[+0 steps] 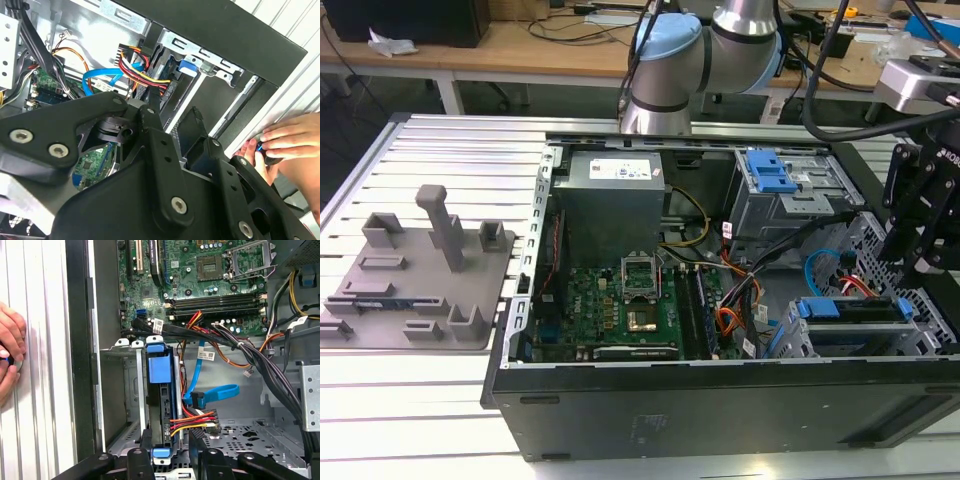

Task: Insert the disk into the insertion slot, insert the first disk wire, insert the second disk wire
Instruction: 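Insert the second disk wire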

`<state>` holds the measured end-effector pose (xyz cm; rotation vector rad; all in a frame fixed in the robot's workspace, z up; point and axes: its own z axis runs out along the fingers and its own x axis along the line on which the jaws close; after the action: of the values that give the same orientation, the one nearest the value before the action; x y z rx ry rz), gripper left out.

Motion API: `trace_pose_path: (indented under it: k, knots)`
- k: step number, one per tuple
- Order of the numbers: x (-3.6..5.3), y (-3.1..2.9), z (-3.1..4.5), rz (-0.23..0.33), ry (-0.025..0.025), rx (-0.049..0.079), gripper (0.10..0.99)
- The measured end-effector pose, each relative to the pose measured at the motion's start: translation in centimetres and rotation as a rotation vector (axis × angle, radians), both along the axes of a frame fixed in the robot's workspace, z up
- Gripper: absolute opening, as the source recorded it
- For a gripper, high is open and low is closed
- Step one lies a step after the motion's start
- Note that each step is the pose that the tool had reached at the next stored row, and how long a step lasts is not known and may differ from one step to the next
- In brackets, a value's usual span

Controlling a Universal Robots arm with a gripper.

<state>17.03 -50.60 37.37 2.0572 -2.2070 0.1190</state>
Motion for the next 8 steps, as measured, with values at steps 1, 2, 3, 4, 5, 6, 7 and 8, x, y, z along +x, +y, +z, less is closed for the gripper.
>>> trace_pose_path:
  k: [1,2,3,4,5,6,7,8]
  knots:
    - [0.0,0.0,0.0,0.0,0.0,0.0,0.42]
    - [0.0,0.04,0.0,0.0,-0.0001,0.0,0.42]
    - [-0.01,0.38,-0.01,0.0,-0.0001,-0.005,0.42]
    - [-0.01,0.85,-0.01,0.0,-0.0001,-0.014,0.42]
    - [0.0,1.39,0.0,0.0,-0.0001,-0.024,0.42]
    - [0.0,1.85,0.0,0.0,-0.0001,-0.032,0.42]
    - [0.0,2.64,0.0,0.0,-0.0001,-0.05,0.42]
    - [0.0,3.23,0.0,0.0,-0.0001,-0.064,0.42]
